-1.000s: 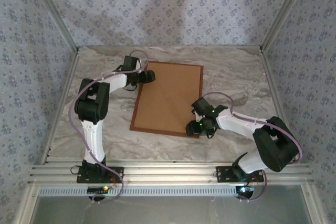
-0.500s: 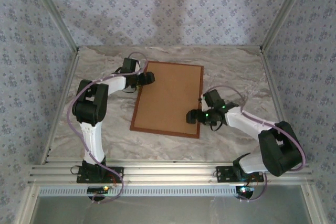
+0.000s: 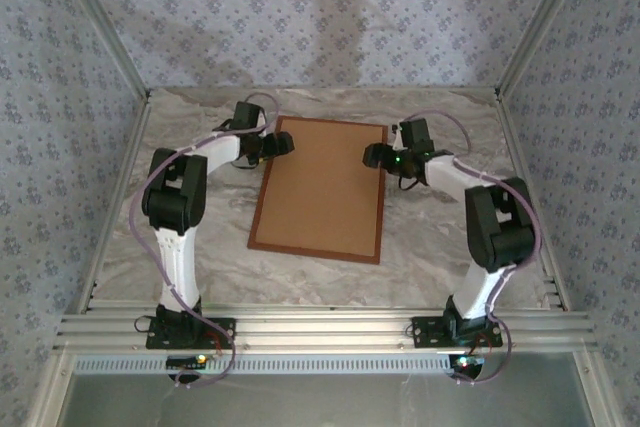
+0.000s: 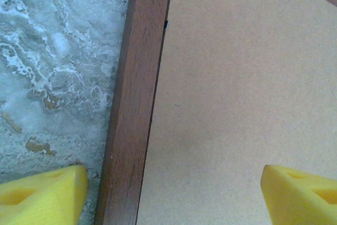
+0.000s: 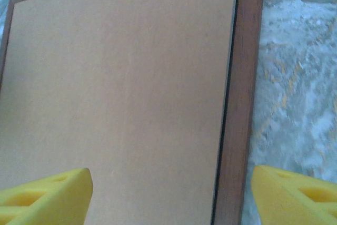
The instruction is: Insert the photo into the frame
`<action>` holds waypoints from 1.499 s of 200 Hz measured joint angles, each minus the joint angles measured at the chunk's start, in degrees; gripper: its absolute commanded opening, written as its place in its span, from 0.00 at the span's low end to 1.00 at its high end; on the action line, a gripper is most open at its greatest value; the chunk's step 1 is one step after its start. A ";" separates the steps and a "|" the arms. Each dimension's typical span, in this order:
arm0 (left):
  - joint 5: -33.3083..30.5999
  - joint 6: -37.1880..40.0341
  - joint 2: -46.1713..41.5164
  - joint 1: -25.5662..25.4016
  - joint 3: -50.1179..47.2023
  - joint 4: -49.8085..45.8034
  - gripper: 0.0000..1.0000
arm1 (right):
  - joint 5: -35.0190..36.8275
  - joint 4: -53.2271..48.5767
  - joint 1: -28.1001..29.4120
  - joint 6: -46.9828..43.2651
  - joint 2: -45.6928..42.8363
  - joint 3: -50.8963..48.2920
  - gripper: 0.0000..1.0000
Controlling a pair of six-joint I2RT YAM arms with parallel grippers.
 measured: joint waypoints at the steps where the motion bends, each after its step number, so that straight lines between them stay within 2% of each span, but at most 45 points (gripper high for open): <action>1: 0.00 0.02 0.02 0.00 0.09 -0.09 0.86 | 0.00 0.00 -0.02 0.00 0.15 0.15 0.79; 44: -0.02 0.22 2.21 0.02 4.59 -4.48 0.86 | -2.10 -0.02 -1.27 -1.31 8.87 7.87 0.76; 123: 0.24 0.22 3.72 0.26 7.52 -7.26 0.86 | -6.25 0.07 -2.58 -1.90 13.53 11.41 0.72; 198: 0.90 0.24 3.74 0.24 7.61 -7.30 0.86 | -8.61 0.83 -2.58 -1.64 13.86 11.50 0.66; 300: 1.03 0.20 3.74 0.00 7.58 -7.21 0.85 | -10.27 5.92 -2.71 3.32 11.54 6.10 0.62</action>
